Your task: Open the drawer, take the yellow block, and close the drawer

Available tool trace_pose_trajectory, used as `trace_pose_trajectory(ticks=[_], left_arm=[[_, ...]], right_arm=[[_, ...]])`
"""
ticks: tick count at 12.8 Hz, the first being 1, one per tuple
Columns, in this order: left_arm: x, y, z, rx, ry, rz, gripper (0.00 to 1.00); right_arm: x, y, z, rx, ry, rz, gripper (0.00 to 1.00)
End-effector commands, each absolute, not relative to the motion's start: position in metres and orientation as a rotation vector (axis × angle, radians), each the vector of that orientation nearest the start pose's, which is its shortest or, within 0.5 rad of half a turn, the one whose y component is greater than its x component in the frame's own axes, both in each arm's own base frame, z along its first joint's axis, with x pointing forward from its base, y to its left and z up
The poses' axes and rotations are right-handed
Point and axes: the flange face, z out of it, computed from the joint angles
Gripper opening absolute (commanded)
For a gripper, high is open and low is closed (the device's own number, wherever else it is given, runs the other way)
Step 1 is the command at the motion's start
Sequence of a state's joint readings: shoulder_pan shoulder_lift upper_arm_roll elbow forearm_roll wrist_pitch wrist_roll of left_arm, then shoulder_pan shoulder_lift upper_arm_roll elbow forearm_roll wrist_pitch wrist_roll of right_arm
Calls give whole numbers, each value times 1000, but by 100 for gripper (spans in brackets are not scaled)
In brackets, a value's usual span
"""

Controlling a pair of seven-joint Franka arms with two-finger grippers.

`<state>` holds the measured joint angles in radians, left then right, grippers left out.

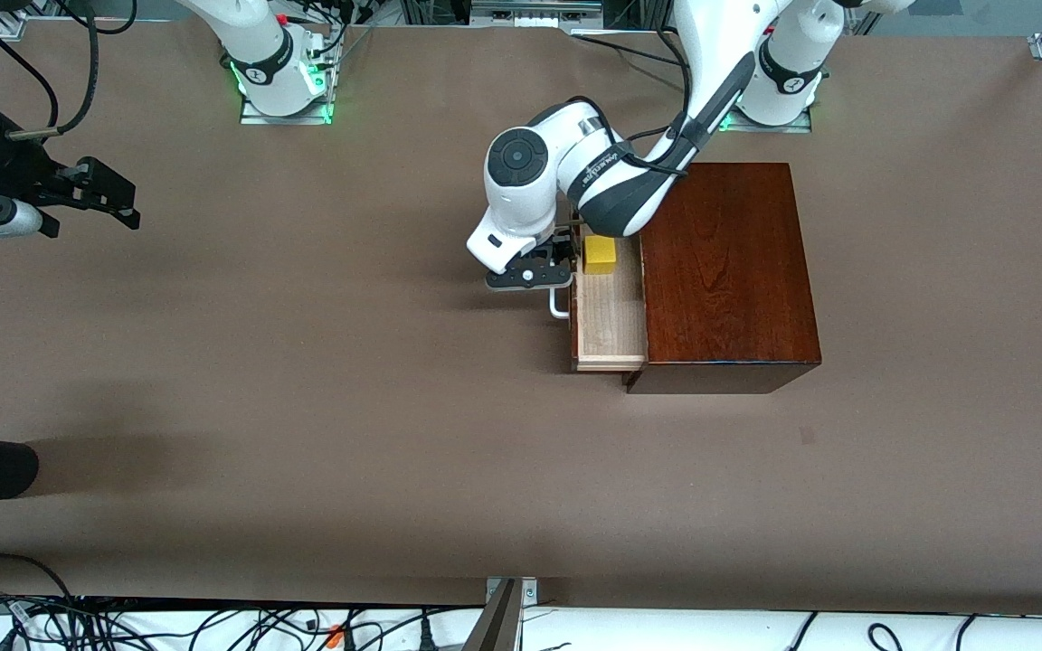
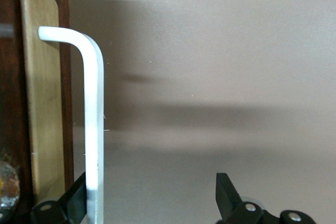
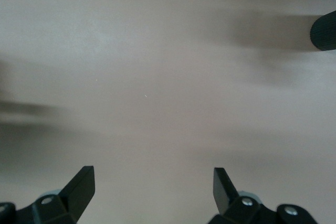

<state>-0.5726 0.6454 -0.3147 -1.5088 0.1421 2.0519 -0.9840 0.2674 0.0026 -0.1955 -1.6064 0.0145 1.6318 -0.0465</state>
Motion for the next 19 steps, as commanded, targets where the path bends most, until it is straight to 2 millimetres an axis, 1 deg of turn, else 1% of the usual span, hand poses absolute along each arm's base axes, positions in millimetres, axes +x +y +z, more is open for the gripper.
trace_pose_trajectory(ticks=[1,2,3,4,5,6,7,8,9,10,11,12,13,14,15,16,17,18,19], left_arm=[[475,-532,294,-3158,-145,164,100],[477,-530,297,-3157,-116,148,100],[481,-527,303,-3153,-90,133,100],[483,-522,313,-3148,-31,127,100],[484,-514,318,-3115,17,151,100],[486,-507,330,-3098,46,158,100],[496,-496,343,-3093,60,158,100],[501,-486,358,-3075,87,173,100],[511,-473,379,-3068,103,178,100],[522,-453,402,-3058,110,186,100],[534,-429,423,-3049,121,211,100],[544,-405,441,-3045,125,222,100],[551,-382,461,-3045,156,222,100],[559,-357,477,-3041,188,232,100],[565,-327,497,-3034,203,241,100],[571,-298,512,-3030,229,258,100],[577,-266,529,-3044,263,253,100],[583,-235,542,-3081,297,280,100],[587,-201,552,-3116,311,320,100]], right_arm=[[563,40,614,-3113,-166,-41,100],[563,39,615,-3113,-163,-45,100],[564,34,616,-3114,-149,-55,100],[565,32,617,-3112,-144,-79,100],[566,34,619,-3111,-148,-98,100],[567,35,619,-3109,-150,-108,100],[570,36,617,-3110,-152,-117,100],[572,35,619,-3109,-147,-151,100],[572,35,619,-3108,-145,-156,100],[572,36,619,-3108,-144,-155,100],[572,37,618,-3107,-144,-148,100],[571,37,622,-3105,-142,-160,100],[571,40,622,-3104,-153,-167,100],[573,41,620,-3107,-163,-172,100],[571,45,617,-3106,-170,-150,100],[569,48,618,-3103,-184,-143,100],[569,66,612,-3103,-237,-116,100],[572,90,599,-3102,-306,-64,100],[567,105,596,-3100,-347,-40,100]])
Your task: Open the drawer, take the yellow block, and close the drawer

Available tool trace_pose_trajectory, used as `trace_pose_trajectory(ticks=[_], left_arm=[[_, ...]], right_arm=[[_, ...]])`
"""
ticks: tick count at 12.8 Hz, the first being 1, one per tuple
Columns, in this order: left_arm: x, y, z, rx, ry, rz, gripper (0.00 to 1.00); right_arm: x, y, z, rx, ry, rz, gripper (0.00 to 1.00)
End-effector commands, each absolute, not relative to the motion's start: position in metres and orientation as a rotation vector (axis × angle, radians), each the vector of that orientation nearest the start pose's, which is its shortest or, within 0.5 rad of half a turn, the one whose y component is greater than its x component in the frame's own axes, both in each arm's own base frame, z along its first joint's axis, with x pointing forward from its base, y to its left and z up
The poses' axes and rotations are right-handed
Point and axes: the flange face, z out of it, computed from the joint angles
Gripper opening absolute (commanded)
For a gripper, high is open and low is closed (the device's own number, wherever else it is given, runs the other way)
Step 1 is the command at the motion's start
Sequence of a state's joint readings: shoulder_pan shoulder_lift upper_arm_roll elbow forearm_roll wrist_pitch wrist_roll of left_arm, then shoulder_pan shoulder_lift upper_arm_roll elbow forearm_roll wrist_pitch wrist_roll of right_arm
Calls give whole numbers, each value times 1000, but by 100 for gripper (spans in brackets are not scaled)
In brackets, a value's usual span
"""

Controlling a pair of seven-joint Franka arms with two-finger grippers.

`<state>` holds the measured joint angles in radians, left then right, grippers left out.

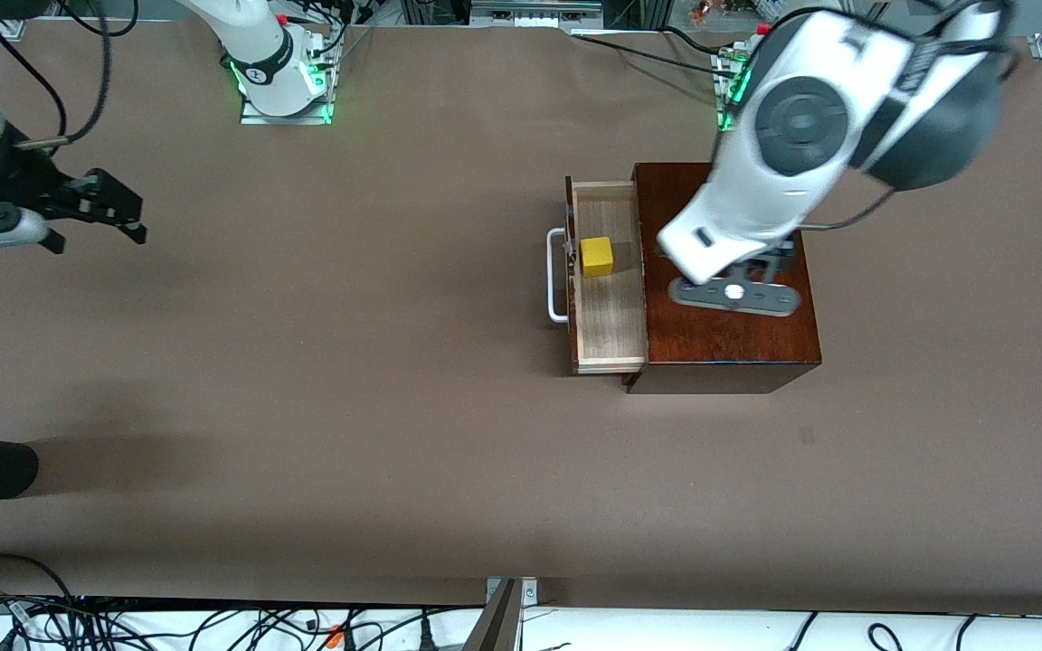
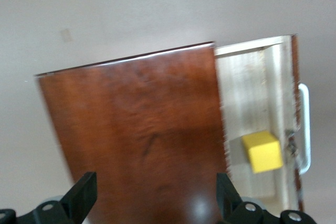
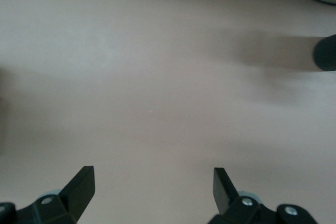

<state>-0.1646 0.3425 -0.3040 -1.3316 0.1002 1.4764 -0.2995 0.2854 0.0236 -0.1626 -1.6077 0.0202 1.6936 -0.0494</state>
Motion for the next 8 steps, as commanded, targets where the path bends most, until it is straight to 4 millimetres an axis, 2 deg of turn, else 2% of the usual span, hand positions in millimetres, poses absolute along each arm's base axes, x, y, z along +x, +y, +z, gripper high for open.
trace_pose_trajectory(ticks=[1,2,4,5,6,7,8], left_arm=[[588,-174,560,-3133,323,343,100],[591,-147,566,-3140,330,350,100],[589,-107,578,-3152,396,331,100],[583,-89,589,-3150,346,303,100],[577,-67,588,-3151,270,303,100],[568,-62,594,-3149,239,229,100],[563,-57,595,-3149,206,123,100]], right_arm=[[565,132,592,-3086,-453,-27,100],[557,165,586,-3058,-618,-5,100],[531,243,582,-2992,-898,1,100],[520,279,571,-2963,-999,22,100],[508,316,558,-2907,-1167,36,100],[489,359,546,-2844,-1332,17,100],[473,392,537,-2815,-1436,-10,100]])
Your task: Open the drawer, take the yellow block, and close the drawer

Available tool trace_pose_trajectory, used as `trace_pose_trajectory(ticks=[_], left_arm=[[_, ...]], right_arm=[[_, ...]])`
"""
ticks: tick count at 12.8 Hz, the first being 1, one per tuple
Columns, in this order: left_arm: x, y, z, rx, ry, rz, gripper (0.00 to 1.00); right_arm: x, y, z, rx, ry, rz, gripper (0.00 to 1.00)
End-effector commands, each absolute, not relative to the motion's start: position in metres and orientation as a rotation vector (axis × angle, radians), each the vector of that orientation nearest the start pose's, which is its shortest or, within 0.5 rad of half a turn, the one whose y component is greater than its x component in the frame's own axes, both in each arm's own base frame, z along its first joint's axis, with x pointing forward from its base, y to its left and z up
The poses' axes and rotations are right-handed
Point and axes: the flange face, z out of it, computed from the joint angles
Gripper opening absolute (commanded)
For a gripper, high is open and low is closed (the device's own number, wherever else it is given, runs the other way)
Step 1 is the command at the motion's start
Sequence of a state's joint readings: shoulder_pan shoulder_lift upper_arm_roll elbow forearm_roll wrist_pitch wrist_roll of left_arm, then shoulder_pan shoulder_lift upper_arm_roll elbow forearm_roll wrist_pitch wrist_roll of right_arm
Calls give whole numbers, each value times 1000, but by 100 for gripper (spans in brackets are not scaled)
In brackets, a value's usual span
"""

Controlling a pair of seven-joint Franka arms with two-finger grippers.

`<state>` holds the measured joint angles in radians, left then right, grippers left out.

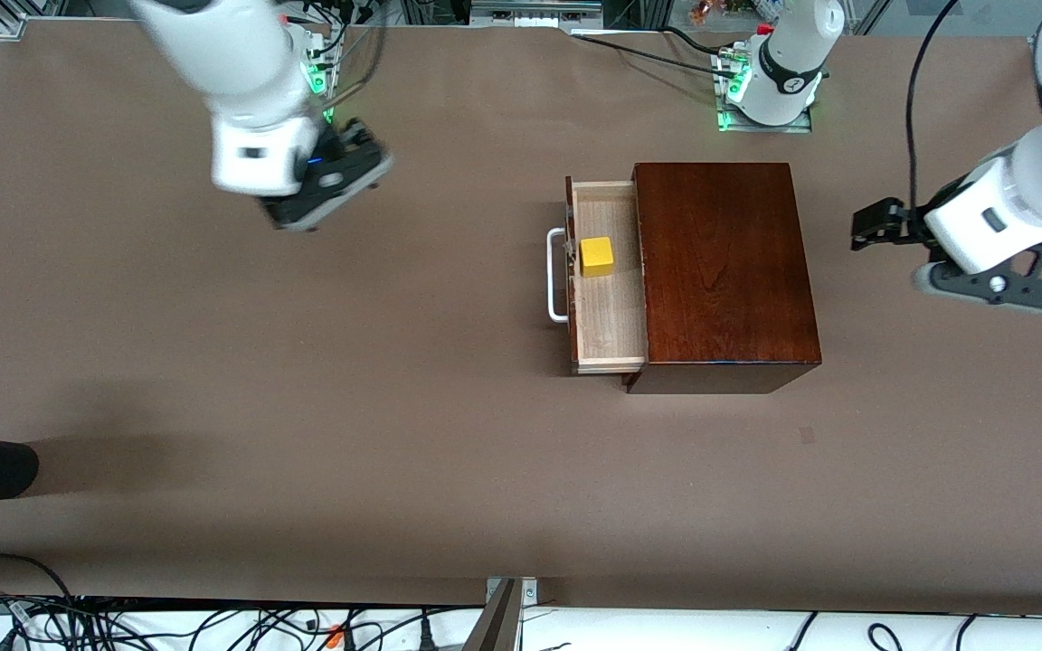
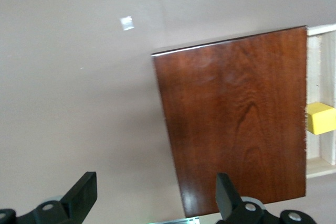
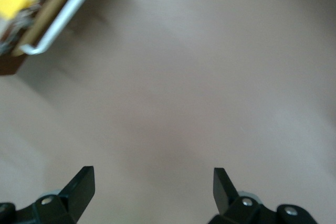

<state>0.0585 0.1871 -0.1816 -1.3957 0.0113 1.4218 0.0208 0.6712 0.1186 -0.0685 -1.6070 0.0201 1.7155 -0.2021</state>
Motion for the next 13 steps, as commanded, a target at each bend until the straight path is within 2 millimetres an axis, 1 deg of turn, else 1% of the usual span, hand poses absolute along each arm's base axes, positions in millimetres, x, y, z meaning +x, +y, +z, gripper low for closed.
trace_pose_trajectory(ticks=[1,2,3,5,6,7,8,9,12,13], left_arm=[[554,-50,594,-3149,133,93,100],[545,-37,593,-3152,34,98,100],[541,-34,594,-3152,30,62,100],[541,-29,593,-3153,18,-1,100],[540,-27,594,-3153,16,6,100],[539,-30,594,-3150,18,39,100],[542,-28,593,-3150,16,61,100],[545,-30,596,-3150,6,61,100],[546,-34,596,-3150,14,59,100],[545,-34,597,-3150,14,61,100]], right_arm=[[459,419,528,-2798,-1535,-43,100],[443,452,521,-2760,-1620,-96,100],[432,483,508,-2717,-1689,-128,100],[421,527,483,-2656,-1786,-169,100],[420,550,469,-2598,-1844,-242,100],[420,574,458,-2553,-1874,-318,100],[426,589,445,-2533,-1882,-357,100],[428,599,434,-2516,-1900,-377,100],[412,623,397,-2457,-1984,-388,100],[410,629,392,-2447,-2020,-408,100]])
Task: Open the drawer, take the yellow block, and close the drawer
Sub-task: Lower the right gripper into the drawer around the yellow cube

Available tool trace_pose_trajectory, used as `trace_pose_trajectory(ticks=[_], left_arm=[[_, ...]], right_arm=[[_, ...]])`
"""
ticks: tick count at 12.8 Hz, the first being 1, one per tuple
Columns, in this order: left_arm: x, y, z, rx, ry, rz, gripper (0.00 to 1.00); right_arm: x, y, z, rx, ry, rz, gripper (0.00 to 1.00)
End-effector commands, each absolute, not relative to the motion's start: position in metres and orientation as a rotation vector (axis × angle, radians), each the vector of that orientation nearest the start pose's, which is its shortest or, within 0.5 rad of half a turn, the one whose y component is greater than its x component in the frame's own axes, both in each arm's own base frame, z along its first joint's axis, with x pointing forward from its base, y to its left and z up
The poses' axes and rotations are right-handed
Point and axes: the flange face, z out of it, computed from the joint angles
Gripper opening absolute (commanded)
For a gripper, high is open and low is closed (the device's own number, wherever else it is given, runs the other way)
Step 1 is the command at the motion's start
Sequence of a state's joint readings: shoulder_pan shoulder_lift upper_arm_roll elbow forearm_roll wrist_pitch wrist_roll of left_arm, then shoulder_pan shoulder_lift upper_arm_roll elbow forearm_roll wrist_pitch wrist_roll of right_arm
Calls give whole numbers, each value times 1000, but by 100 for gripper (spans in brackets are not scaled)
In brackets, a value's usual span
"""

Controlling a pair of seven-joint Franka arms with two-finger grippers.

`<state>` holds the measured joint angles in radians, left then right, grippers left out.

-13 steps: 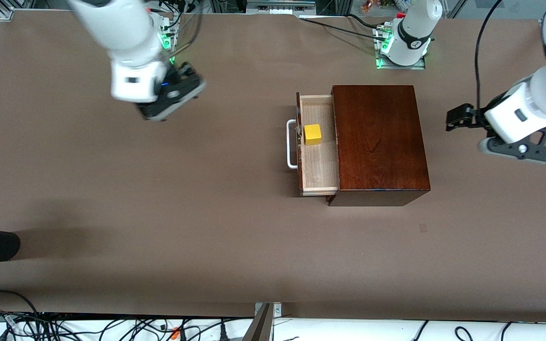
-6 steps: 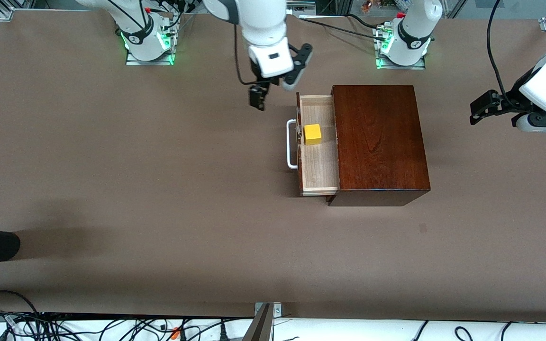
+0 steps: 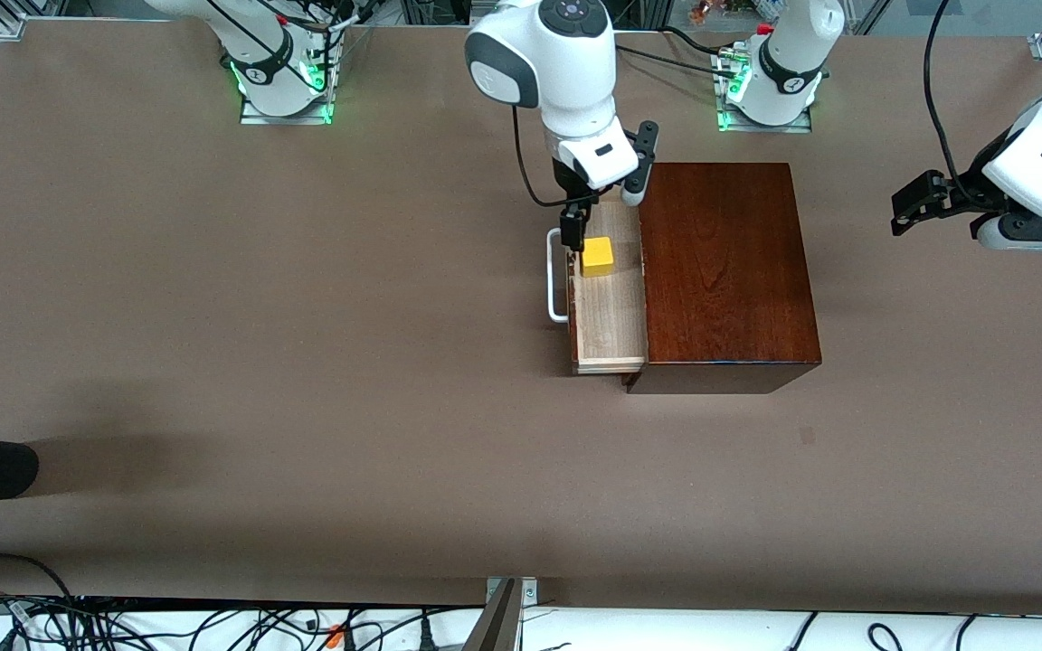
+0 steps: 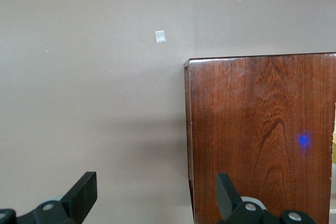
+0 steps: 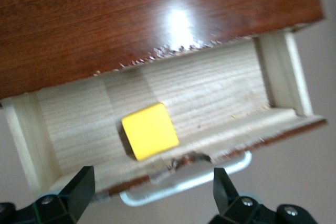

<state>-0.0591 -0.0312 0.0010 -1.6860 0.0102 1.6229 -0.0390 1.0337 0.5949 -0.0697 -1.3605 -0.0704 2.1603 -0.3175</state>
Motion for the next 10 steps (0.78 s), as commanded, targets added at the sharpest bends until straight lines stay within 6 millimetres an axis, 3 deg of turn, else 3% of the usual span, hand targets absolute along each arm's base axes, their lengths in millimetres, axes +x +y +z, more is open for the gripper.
trace_pose_trajectory(ticks=[1,8,10], left_arm=[[545,-35,597,-3150,18,61,100],[546,-35,597,-3151,33,61,100],[546,-35,597,-3151,33,61,100]], right_arm=[[411,632,388,-2448,-2047,-420,100],[418,648,333,-2374,-2168,-404,100],[418,648,327,-2375,-2175,-393,100]])
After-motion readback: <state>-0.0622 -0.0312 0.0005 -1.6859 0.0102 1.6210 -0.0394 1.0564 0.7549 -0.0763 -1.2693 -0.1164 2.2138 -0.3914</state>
